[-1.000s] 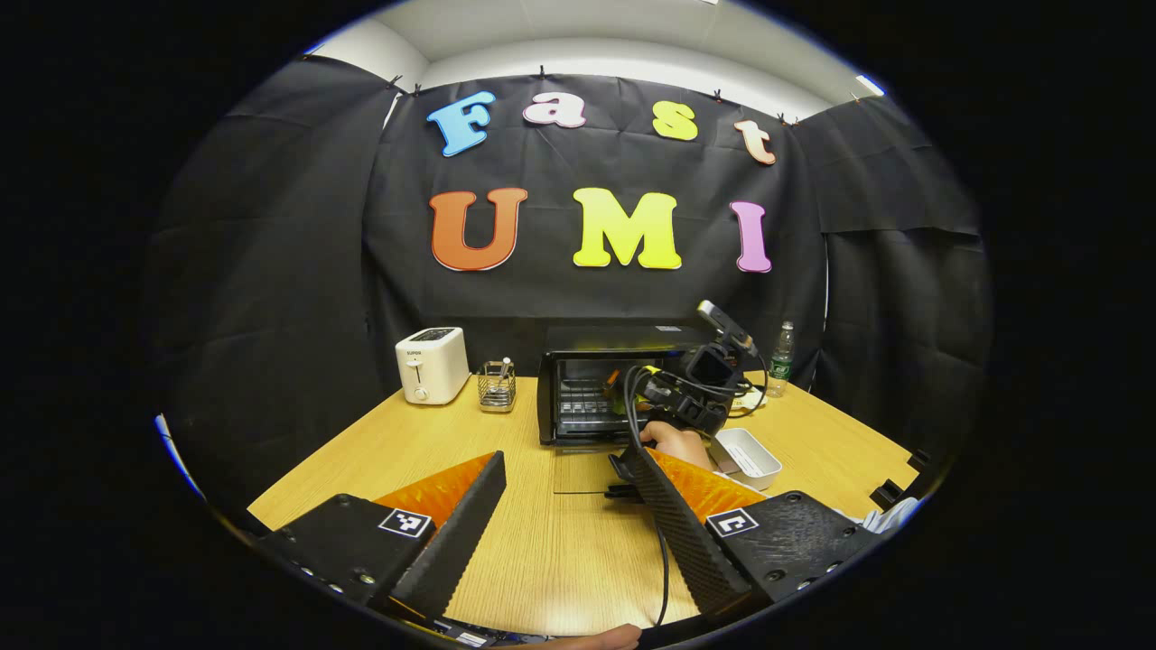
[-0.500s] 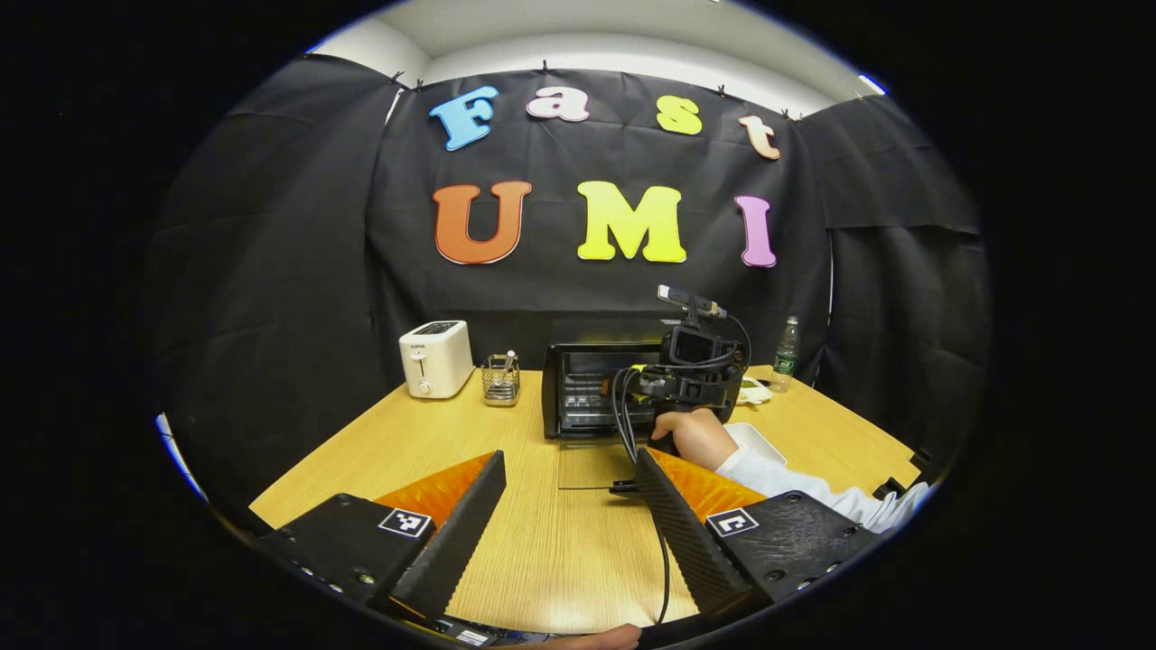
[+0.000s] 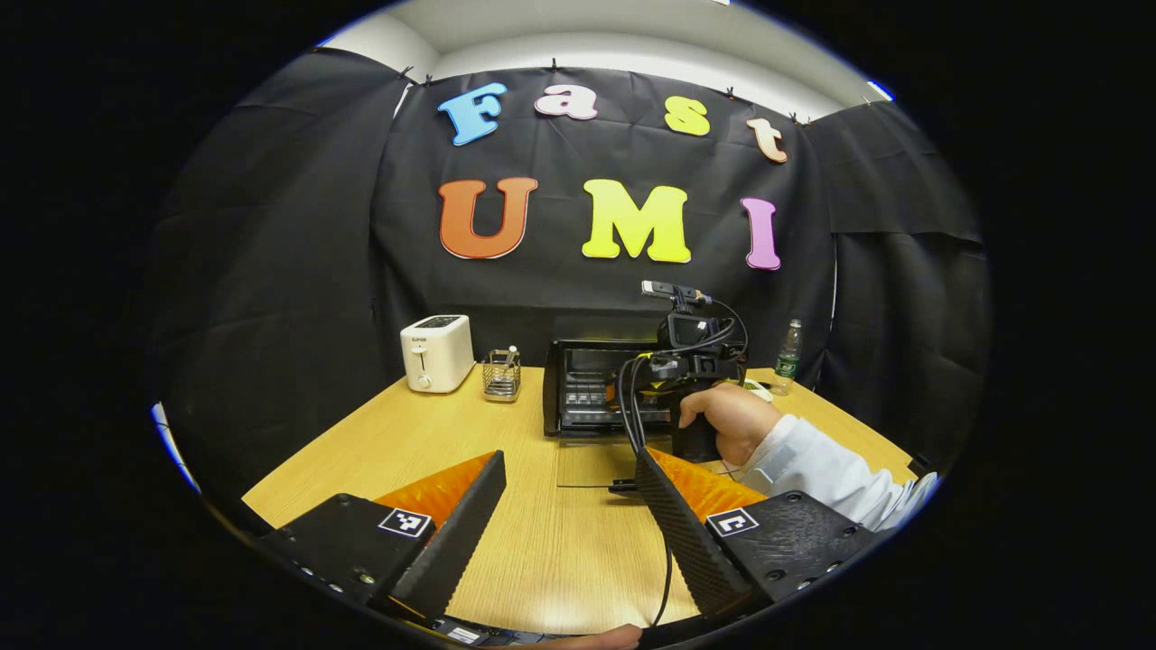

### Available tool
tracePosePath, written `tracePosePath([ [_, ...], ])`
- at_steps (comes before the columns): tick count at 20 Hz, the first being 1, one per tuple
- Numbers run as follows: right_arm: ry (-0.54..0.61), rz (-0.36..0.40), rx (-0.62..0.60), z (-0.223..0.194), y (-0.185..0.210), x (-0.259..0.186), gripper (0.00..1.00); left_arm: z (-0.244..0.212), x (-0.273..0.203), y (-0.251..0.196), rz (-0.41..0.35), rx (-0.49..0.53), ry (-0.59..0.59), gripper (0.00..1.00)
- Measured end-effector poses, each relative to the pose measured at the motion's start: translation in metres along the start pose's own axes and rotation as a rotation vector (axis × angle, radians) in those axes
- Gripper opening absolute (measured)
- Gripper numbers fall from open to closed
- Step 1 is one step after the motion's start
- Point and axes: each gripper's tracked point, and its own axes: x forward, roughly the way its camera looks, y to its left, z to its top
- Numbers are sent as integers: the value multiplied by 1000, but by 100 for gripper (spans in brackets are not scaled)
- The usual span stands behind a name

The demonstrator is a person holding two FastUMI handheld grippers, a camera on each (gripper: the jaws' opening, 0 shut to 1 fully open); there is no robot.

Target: Open the electric oven with the left hand, put the food in, and close the electric oven.

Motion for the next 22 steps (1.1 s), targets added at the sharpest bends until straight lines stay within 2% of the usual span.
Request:
tracePosePath([
  [5,5,87,1,0,5,-41,100,0,2,-3,-1,-6,3,95],
  [8,-72,120,-21,12,5,-83,97,0,2,-6,-3,-4,1,95],
  [11,-177,156,-28,28,0,-136,100,1,6,-10,-8,-4,4,95],
  [13,-250,140,-37,39,-13,-173,100,3,9,-14,-11,0,5,95],
  [14,-292,135,-41,44,-19,-191,96,2,11,-16,-16,3,4,95],
  [15,-331,135,-42,50,-25,-208,100,3,13,-20,-22,7,4,95],
  [16,-359,135,-36,52,-32,-224,96,3,15,-23,-25,12,3,94],
  [22,-513,123,-7,63,-89,-316,96,-8,43,-52,-54,47,32,94],
])
